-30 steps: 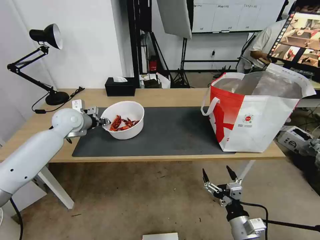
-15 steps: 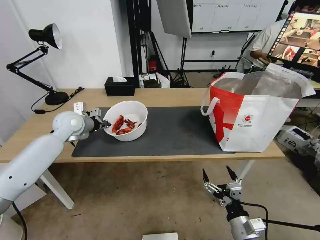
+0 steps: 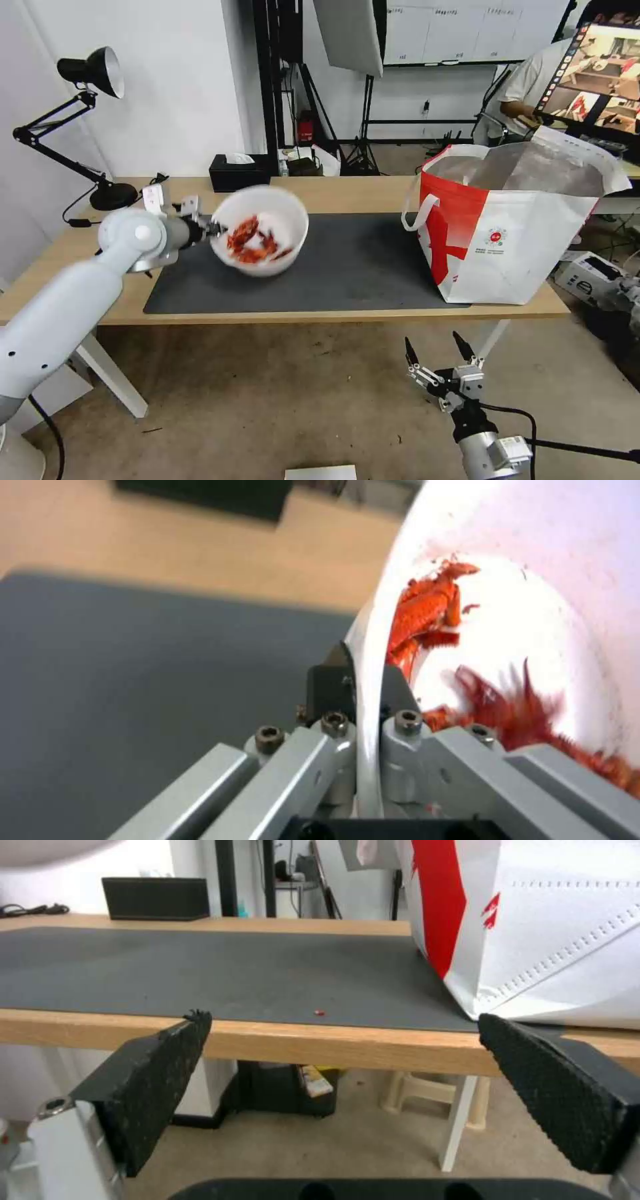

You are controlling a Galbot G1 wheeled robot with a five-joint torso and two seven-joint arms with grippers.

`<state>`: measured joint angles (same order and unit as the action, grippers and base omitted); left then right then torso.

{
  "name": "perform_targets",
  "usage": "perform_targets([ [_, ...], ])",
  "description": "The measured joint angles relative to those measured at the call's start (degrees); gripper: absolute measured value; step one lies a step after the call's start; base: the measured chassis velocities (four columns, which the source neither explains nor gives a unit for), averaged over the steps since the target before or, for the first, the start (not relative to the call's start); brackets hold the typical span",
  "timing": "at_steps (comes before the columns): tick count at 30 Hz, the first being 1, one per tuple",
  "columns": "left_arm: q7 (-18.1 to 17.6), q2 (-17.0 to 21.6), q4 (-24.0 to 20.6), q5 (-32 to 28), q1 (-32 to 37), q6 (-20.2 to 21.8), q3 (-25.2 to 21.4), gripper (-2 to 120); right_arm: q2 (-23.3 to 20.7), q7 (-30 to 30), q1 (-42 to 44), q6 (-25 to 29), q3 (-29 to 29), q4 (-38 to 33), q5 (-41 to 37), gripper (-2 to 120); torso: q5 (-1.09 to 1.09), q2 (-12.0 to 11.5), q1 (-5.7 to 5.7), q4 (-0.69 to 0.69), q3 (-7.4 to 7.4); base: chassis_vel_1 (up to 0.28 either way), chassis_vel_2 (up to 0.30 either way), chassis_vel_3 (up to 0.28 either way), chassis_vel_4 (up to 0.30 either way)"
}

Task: Pick up the trash from the table and place it into the takeout bag.

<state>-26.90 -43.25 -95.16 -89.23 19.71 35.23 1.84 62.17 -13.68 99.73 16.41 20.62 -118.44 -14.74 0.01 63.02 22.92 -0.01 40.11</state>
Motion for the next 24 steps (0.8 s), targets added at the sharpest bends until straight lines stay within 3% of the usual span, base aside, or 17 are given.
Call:
perform_targets([
  [4, 0.7, -0.3, -1.7, 1.4, -0.7, -3.4, 0.3, 0, 0.0, 0.0, 0.0, 0.0, 0.0, 0.0, 0.0, 100, 0.0, 0.0, 0.0, 0.01, 0.0, 0.0, 0.0, 0.0, 0.0],
  [7, 2.4, -2.1, -2.9, 6.5, -1.2, -11.8, 2.3, 0, 0.0, 0.0, 0.0, 0.0, 0.0, 0.0, 0.0, 100, 0.0, 0.0, 0.0, 0.01, 0.0, 0.0, 0.0, 0.0, 0.0],
  [10, 2.6, -3.5, -2.9, 8.6, -1.4, -14.6, 3.2, 0, 0.0, 0.0, 0.0, 0.0, 0.0, 0.0, 0.0, 100, -0.01, 0.0, 0.0, 0.0, 0.0, 0.0, 0.0, 0.0, 0.0],
  [17, 2.4, -5.6, -2.7, 11.3, -2.2, -16.3, 4.6, 0, 0.0, 0.0, 0.0, 0.0, 0.0, 0.0, 0.0, 100, 0.0, 0.0, 0.0, 0.0, 0.0, 0.0, 0.0, 0.0, 0.0],
  [24, 0.7, -10.3, -0.9, 11.9, -5.8, -16.6, 8.1, 0, 0.0, 0.0, 0.0, 0.0, 0.0, 0.0, 0.0, 100, 0.0, 0.0, 0.0, 0.02, 0.0, 0.0, 0.0, 0.0, 0.0],
])
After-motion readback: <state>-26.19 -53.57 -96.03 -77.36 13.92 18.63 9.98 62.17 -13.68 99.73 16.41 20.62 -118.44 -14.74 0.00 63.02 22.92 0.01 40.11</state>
